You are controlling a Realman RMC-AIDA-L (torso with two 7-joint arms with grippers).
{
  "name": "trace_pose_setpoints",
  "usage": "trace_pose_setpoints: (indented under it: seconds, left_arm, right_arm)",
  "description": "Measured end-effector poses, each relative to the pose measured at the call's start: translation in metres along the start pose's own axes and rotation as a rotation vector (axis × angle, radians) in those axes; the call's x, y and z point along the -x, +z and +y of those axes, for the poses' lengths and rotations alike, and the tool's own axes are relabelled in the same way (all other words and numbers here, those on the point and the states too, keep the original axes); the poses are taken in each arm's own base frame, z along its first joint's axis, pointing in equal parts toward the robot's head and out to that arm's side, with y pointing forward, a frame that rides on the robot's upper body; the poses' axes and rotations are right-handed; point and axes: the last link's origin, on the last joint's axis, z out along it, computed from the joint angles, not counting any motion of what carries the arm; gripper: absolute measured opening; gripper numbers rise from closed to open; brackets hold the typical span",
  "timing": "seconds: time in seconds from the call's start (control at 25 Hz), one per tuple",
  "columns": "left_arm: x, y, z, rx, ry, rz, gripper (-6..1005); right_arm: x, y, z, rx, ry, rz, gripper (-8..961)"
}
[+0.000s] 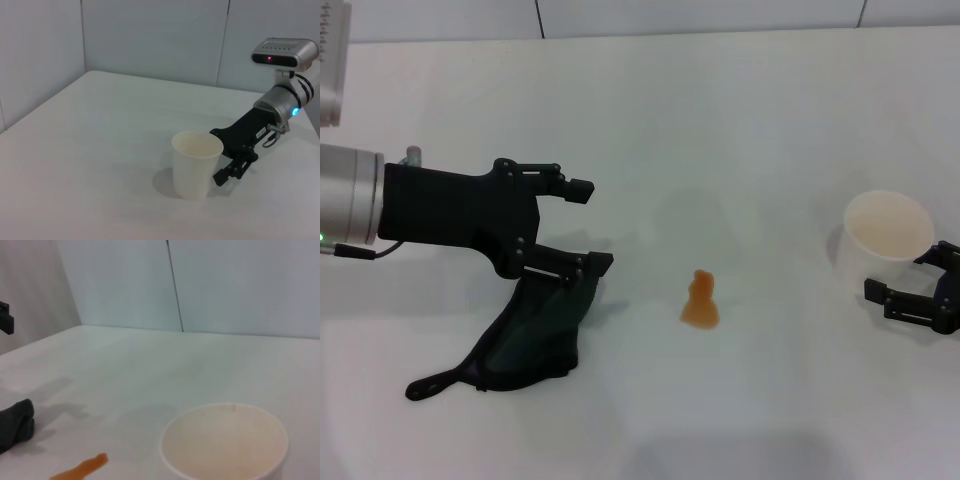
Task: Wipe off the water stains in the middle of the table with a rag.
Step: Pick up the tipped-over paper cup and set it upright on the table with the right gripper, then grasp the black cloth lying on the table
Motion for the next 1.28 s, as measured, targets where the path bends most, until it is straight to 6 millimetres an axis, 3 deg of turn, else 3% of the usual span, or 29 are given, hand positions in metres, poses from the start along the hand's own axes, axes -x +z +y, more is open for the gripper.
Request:
trace_pose_setpoints:
  seconds: [0.4, 0.92, 1.08, 1.28]
  left_arm:
    - [0.0, 0.0, 0.0, 0.0, 0.001, 0.0, 889]
    - [0.0, 0.0, 0.0, -0.001, 0.003, -0.001, 889]
    - [-0.001, 0.0, -0.001, 0.001, 0.007, 0.001, 889]
    - [-0.003, 0.001, -0.001, 0.003, 0.011, 0.002, 889]
  right_arm:
    - [-0.005, -0.015, 0.007, 0.005, 0.004, -0.009, 871]
    - [0.024, -0.066, 0.013, -0.005, -0.06, -0.182, 871]
    - [0.039, -0.066, 0.017, 0.05, -0.08, -0.237, 870]
    - [0.062, -0.05, 0.019, 0.131, -0.118, -0.232, 870]
